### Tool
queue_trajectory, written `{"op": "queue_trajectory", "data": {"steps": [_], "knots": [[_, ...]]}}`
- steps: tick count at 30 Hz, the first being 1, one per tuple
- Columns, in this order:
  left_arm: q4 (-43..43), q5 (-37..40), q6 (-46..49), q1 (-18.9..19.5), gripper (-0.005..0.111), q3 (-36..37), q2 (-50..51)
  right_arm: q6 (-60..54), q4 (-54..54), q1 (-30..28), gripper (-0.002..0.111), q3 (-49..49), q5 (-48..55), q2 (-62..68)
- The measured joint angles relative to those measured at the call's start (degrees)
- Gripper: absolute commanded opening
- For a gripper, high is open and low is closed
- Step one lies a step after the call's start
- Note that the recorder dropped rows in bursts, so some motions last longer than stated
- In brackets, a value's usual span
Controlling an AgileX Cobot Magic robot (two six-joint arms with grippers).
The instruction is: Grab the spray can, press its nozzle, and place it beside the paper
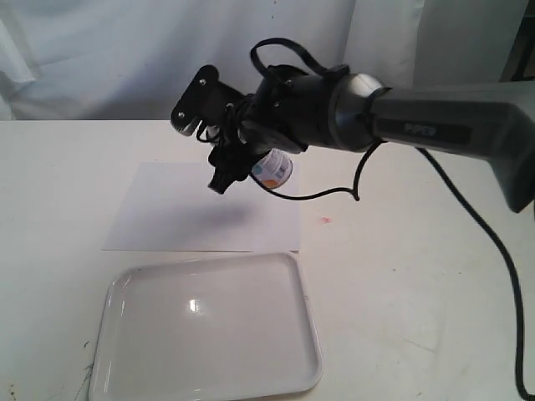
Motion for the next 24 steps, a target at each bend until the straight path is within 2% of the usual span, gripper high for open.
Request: {"op": "queue_trajectory", "data": {"steps": [7,18,24], "knots": [[0.0,0.0,0.0,0.0,0.000,0.0,0.0,3.9,-0.6,-2.7,0.000,6.8,-8.6,-4.8],[0.0,0.0,0.0,0.0,0.000,0.0,0.0,-10.2,-1.6,-2.1,0.000,8.0,-5.3,-4.8],[0.0,0.0,0.0,0.0,0.000,0.0,0.0,-12.3,-1.7,0.0,0.000,7.2,-1.9,-2.9]]}}
